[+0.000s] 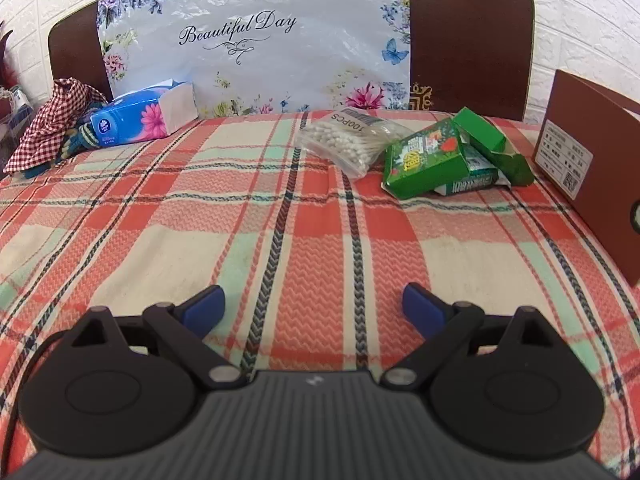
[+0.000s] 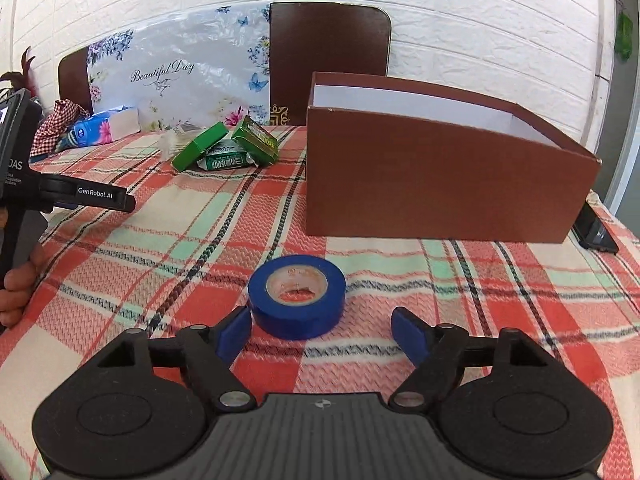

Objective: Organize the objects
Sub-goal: 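Pass the blue tape to the left gripper, then drop it into the brown box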

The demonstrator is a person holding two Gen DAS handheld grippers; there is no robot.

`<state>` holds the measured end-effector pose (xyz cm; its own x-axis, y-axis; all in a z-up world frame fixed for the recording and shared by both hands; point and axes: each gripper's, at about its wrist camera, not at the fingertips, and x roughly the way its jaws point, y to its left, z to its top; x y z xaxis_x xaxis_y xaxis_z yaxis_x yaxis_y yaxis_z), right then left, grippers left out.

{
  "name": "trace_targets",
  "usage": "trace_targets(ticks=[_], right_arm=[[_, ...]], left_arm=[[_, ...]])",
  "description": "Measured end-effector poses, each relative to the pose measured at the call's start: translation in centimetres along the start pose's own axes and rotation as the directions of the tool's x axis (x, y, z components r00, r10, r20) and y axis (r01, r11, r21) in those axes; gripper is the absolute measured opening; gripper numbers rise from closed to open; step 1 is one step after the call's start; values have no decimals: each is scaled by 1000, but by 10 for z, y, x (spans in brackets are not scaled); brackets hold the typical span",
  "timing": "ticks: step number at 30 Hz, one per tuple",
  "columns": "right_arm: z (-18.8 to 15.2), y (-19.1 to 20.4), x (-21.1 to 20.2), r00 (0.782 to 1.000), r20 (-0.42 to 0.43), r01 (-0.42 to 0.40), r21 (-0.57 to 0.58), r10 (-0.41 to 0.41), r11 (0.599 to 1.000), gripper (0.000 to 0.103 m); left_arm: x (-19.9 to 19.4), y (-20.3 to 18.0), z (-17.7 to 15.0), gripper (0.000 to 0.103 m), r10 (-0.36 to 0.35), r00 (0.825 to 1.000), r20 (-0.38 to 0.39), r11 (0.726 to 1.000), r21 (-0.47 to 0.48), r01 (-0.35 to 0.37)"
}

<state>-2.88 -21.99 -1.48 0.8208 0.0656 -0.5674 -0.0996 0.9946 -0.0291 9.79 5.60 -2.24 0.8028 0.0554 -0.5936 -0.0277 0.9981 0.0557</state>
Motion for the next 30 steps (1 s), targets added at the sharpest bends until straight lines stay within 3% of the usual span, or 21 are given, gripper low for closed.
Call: trace_targets(ticks=[8,12,14,18,23,26,28,30], right_arm=[[-4,-6,-1,999,15,-36,27,36,999,80],[-3,-7,-1,999,15,-47,33,47,998,81],[-3,-6,-1,999,14,-50,35,49,998,81],[-4,-5,1,999,16,-49,26,49,998,82],[-4,-7,2,998,14,-54,23,54,998,83],[-1,-7,4,999,9,-53,21,53,998,83],[1,-6,7,999,6,-53,17,53,998,81],[3,-5,9,999,6,-54,13,54,998,75]], left_arm=[[-20,-11,-11,97,-8,999,-31,1000,12,9],[-33,-30,-10,92,-106,991,-83,994,13,108],[-42,-45,-7,86,-186,977,-107,981,29,190],[-58,-82,-2,85,-306,942,-139,942,102,321],[-68,-117,2,79,-436,875,-209,880,105,463],[-71,-133,7,75,-478,845,-241,855,93,510],[-68,-143,11,67,-496,826,-267,845,71,530],[-62,-153,12,58,-487,823,-293,845,78,529]])
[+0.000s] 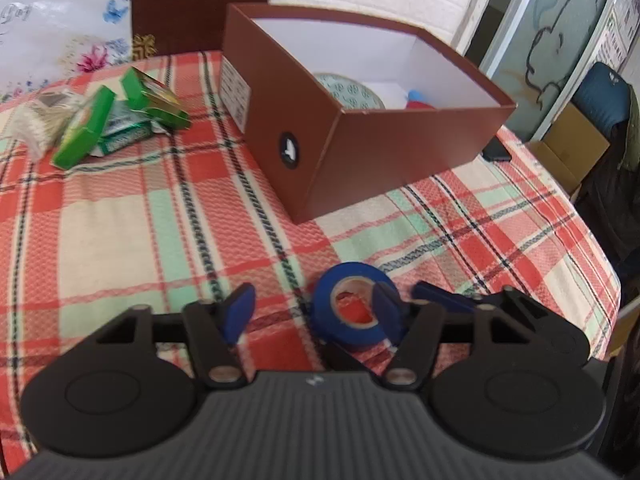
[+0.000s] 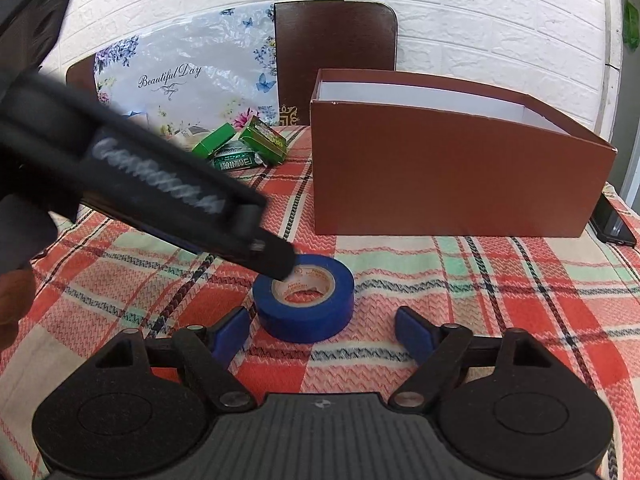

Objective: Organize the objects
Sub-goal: 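Pass the blue tape to the left gripper, then drop it into the brown box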

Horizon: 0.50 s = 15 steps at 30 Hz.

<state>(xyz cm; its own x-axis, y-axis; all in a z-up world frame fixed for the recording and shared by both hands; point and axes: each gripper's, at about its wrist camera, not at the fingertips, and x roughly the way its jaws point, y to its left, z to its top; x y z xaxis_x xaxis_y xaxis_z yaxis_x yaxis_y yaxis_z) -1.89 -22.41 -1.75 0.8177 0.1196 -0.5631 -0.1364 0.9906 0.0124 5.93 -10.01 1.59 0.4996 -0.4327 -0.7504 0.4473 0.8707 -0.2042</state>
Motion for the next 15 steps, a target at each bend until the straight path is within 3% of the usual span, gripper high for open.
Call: trace_targets(ticks=[1,3,5,7,10,15], right_arm=[[1,1,1,1000,1,2,0,-2,1000,71],[3,1,5,1000,4,-10,-1,10,1000,64],[4,3,9,1000,2,-24,-21,24,1000,58],[3,7,10,1000,11,-15,-43,16,999,58],[3,6,4,999,41,-17,-34,18,999,57],[9,6,-24,973,230,11,-16,-7,1000,56]], left_arm=[[6,-3,1,50,16,1000,-19,1000,14,-15],[20,-6,-2,47,24,998,-51,999,25,-22],[22,-11,-6,42,39,999,-24,998,55,-38],[21,-16,-5,27,14,999,-31,998,69,-12],[8,-21,2,27,16,1000,-5,997,74,-16],[-26,-31,26,26,-19,992,124,995,104,6]])
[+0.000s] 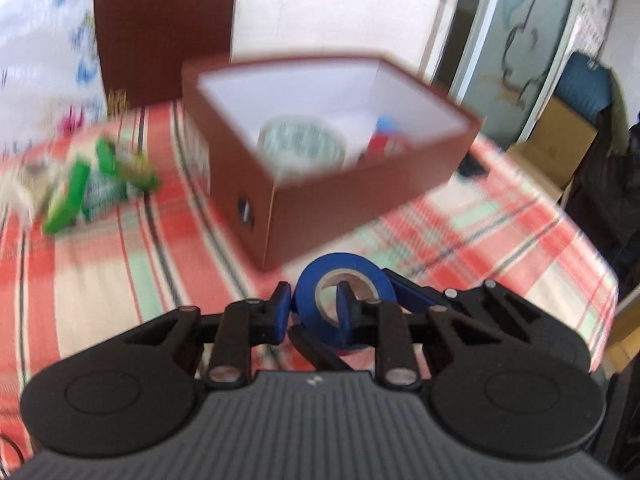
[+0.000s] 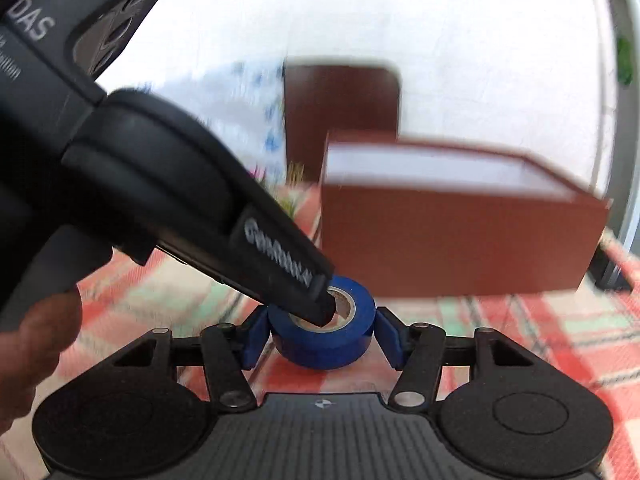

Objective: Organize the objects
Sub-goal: 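Pass the blue tape to the left gripper, then drop it into the brown box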

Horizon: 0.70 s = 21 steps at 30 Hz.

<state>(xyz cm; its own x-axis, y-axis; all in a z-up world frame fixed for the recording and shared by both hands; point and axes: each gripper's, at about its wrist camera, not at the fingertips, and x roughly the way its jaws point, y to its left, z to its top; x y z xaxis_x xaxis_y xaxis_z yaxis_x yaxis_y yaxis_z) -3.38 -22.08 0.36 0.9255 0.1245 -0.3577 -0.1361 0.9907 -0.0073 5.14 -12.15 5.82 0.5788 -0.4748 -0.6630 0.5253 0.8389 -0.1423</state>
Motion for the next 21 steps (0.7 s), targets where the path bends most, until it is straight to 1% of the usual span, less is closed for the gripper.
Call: trace_targets(ticks=[2,4,5,7,9,11,12,13,14,15,16,17,18,21], right_arm=[[10,0,-6,996,84,36,-19,-35,999,56],[23,-4,-6,987,151,62,-15,-59,998,56],[30,-8,-4,982,177,69,-8,-67,998,56],[43,-14,5,976,203,80,-5,-77,997,56],[54,-22,18,973,214,80,13,-81,997,56],[60,-28,34,975,206,80,29,-84,996,56],[62,-30,42,977,194,79,36,-84,996,56],[63,-32,50,980,178,80,42,-86,996,56],[63,-34,58,984,152,82,45,-88,996,57],[62,-36,65,987,124,92,57,-98,994,57],[60,-38,66,987,121,97,77,-105,992,61],[58,-38,63,985,139,93,87,-105,992,66],[56,-37,58,982,158,92,85,-104,992,69],[49,-31,45,974,192,107,68,-118,992,69]], left_arm=[[-9,-6,17,26,1,998,58,1000,25,-3],[-12,-12,34,26,14,994,104,998,52,-19],[-10,-14,42,26,23,992,121,997,65,-31],[-3,-15,57,27,40,989,144,996,70,-50],[7,-13,70,27,55,987,149,996,65,-66],[20,-8,78,27,73,988,135,995,55,-81],[29,-6,81,28,83,989,123,995,51,-90],[36,-2,82,33,103,989,102,993,43,-108],[44,2,82,35,125,989,75,991,32,-127],[48,5,80,34,115,991,63,993,24,-117],[48,6,77,35,99,993,67,995,23,-100],[46,4,74,35,95,993,74,995,33,-98],[43,1,70,36,93,992,84,994,50,-97],[30,-5,60,36,80,991,104,993,72,-88]])
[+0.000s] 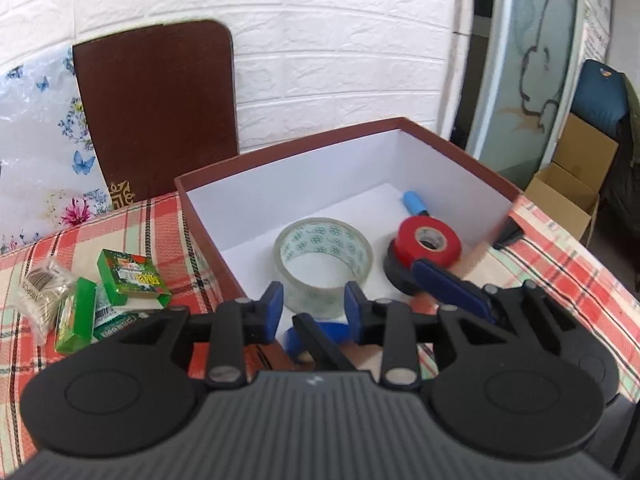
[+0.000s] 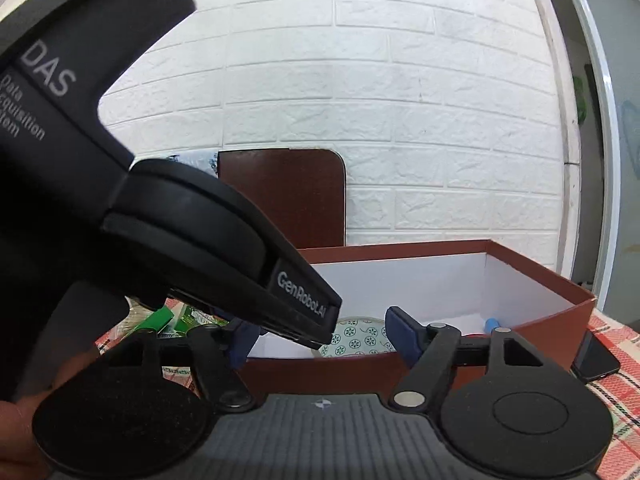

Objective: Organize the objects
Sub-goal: 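Pass the blue tape to the left gripper, then drop it into the brown box, then grasp the green strawberry-print packet with the right gripper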

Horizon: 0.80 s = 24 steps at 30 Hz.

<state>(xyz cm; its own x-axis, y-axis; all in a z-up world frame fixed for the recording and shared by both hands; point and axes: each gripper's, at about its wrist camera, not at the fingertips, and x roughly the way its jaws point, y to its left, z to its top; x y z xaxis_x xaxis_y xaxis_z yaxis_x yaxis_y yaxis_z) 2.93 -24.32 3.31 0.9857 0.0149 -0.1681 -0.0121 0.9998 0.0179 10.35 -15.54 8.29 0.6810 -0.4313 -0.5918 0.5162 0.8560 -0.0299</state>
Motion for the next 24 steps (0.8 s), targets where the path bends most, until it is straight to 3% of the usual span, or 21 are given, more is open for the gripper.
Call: trace_targets(ticks=[3,4,8,11,14,15,17,18,19,20,21,22,24], right_arm=[[-7,8,-20,999,38,21,-12,-20,1000,68],[-9,11,-26,999,45,18,-17,-17,1000,68],[-18,27,-44,999,29,-26,-46,28,999,68],[-24,42,-43,994,-39,-106,-93,102,990,68],[-29,58,-32,968,-145,-222,-110,206,969,63],[-31,67,-26,953,-190,-258,-111,235,960,60],[-35,79,-10,927,-270,-300,-121,260,946,51],[-33,84,-3,920,-295,-304,-120,258,945,50],[-30,91,4,915,-308,-307,-106,262,946,50],[-30,104,16,911,-310,-310,-84,271,947,50],[-25,107,17,911,-304,-310,-64,277,949,50],[-22,111,26,915,-293,-305,-51,278,951,50],[-11,114,51,930,-260,-285,-55,262,957,50]], left_arm=[[-23,2,-12,37,-30,999,43,1000,-5,30],[-30,5,-16,46,-20,999,49,1000,-8,20],[-47,31,-40,50,32,999,38,998,-63,-30],[-45,65,-65,50,123,992,-29,985,-117,-125],[-35,106,-93,50,241,965,-106,953,-162,-256],[-32,120,-101,50,298,947,-122,935,-163,-315],[-25,150,-119,52,416,895,-162,882,-170,-440],[-26,163,-128,71,443,885,-142,865,-194,-464],[-30,176,-138,85,469,879,-89,851,-219,-477],[-32,185,-146,87,480,875,-65,841,-249,-480],[-38,195,-149,86,450,892,-44,842,-311,-441],[-40,199,-149,86,446,895,-30,840,-332,-430],[-36,198,-149,86,451,892,-29,844,-313,-436]])
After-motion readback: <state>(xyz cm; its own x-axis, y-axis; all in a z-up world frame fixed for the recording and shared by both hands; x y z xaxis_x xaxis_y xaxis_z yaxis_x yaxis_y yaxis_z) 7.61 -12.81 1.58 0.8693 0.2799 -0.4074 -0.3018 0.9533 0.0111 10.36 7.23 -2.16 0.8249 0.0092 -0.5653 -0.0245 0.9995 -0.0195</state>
